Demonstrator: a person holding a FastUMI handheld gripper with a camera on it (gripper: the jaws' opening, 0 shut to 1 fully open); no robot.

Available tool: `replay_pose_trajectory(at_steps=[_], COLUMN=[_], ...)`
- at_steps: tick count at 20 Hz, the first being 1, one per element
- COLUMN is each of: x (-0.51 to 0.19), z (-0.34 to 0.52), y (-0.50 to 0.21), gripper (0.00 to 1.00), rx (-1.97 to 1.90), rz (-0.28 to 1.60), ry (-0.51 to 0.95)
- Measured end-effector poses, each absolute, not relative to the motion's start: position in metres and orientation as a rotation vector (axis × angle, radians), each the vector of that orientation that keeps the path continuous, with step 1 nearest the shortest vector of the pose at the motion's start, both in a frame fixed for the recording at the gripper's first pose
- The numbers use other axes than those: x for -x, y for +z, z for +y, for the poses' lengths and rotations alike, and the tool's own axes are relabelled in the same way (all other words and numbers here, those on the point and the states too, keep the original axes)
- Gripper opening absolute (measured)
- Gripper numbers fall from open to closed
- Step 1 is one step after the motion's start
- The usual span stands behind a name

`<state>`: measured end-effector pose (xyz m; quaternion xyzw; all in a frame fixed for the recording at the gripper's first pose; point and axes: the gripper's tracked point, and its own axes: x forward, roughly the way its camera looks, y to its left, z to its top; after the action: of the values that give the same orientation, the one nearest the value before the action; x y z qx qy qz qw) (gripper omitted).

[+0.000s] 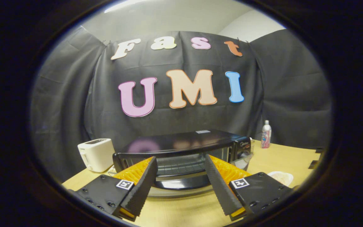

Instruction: Open the toaster oven, put the food inside, and close the toaster oven door.

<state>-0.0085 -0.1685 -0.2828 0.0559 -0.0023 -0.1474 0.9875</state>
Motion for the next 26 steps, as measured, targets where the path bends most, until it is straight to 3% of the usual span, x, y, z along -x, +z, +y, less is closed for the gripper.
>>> replay_pose_trajectory(at_steps=[8, 26], x=[0.062, 0.081], z=[-0.169, -0.166], y=[-0.335, -0.423], gripper=[0.96, 0.95], rx=[-0.112, -0.118], rz=[0.141, 0.413], ry=[-0.358, -0.390])
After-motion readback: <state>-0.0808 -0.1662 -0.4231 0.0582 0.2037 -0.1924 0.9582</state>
